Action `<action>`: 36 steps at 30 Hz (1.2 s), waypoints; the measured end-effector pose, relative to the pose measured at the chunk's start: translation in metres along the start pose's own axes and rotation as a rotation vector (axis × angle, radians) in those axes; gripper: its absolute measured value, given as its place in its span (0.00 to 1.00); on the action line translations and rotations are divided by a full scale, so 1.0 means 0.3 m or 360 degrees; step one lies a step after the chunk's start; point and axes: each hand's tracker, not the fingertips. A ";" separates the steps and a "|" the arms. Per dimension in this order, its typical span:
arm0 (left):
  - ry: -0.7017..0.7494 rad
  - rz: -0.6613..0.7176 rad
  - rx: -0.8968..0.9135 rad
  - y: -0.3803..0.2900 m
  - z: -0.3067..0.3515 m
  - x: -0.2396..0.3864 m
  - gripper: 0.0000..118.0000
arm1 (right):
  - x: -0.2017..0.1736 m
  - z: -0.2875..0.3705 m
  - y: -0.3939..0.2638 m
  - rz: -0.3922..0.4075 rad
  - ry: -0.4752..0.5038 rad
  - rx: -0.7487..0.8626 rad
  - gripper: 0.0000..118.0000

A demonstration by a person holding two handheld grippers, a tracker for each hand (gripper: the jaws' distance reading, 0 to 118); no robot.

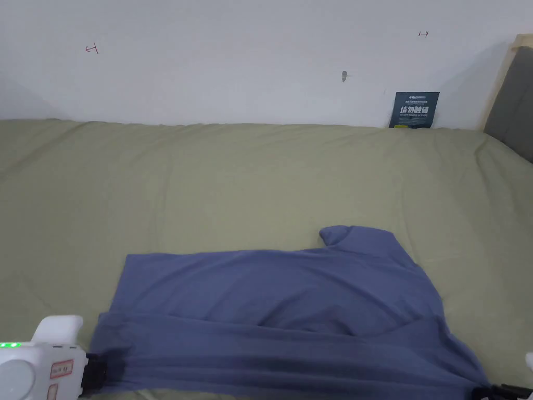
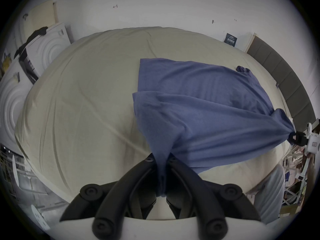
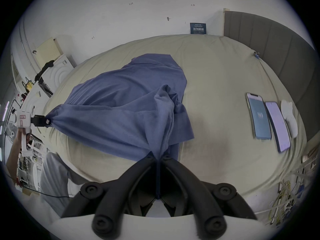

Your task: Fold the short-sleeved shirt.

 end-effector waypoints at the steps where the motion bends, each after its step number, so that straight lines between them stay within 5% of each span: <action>1: 0.0020 -0.0009 -0.0011 -0.028 0.009 -0.001 0.04 | -0.002 0.009 -0.026 -0.0006 0.0003 -0.0004 0.04; 10: 0.0016 0.0047 -0.0020 -0.110 -0.004 -0.023 0.05 | -0.028 0.021 -0.079 -0.0039 -0.0001 -0.0026 0.06; 11: -0.0008 0.0064 0.0005 -0.110 -0.002 -0.029 0.14 | -0.030 0.023 -0.068 -0.0051 0.0019 -0.0017 0.25; 12: -0.0030 0.0085 0.0031 -0.109 0.005 -0.035 0.45 | -0.030 0.032 -0.059 -0.0074 -0.0014 -0.0016 0.56; 13: -0.0006 0.0109 0.0073 -0.108 0.011 -0.041 0.86 | -0.027 0.040 -0.051 -0.0103 -0.0069 -0.0020 0.84; 14: 0.0010 0.0116 0.0060 -0.105 0.008 -0.052 0.99 | -0.021 0.046 -0.042 -0.0113 -0.0065 -0.0024 0.97; 15: -0.0010 0.0217 0.0257 -0.101 0.032 -0.066 0.96 | -0.004 0.049 -0.047 -0.0140 -0.0073 0.0007 0.97; 18: 0.0030 0.0164 0.0195 -0.077 0.058 -0.085 0.96 | 0.005 0.079 -0.001 -0.0140 -0.0079 0.0075 0.97; 20: 0.0029 0.0159 0.0247 -0.036 0.064 -0.094 0.90 | -0.008 0.095 0.048 -0.0157 -0.0075 0.0113 0.92; 21: 0.0015 0.0151 0.0270 -0.005 0.067 -0.081 0.84 | -0.015 0.096 0.067 -0.0149 -0.0060 0.0148 0.77; 22: -0.0002 0.0151 0.0323 0.026 0.068 -0.072 0.72 | -0.028 0.097 0.093 -0.0137 -0.0077 0.0220 0.43; 23: 0.0008 0.0142 0.0345 0.061 0.060 -0.065 0.39 | -0.048 0.092 0.127 -0.0114 -0.0111 0.0266 0.00; 24: 0.0010 0.0131 0.0364 0.084 0.054 -0.061 0.05 | -0.060 0.083 0.148 -0.0098 -0.0137 0.0298 0.00; 25: 0.0026 0.0115 0.0393 0.135 0.043 -0.035 0.00 | -0.074 0.071 0.171 -0.0097 -0.0177 0.0381 0.00; 34: 0.0203 0.0066 0.0240 0.455 -0.240 -0.006 0.00 | -0.100 -0.077 0.382 -0.0073 -0.0102 0.0340 0.00; 35: 0.0184 0.0081 0.0210 0.482 -0.283 -0.018 0.07 | -0.100 -0.101 0.389 -0.0064 -0.0084 0.0291 0.00; 36: 0.0230 0.0081 0.0162 0.500 -0.318 -0.028 0.36 | -0.100 -0.115 0.396 -0.0055 -0.0093 0.0284 0.00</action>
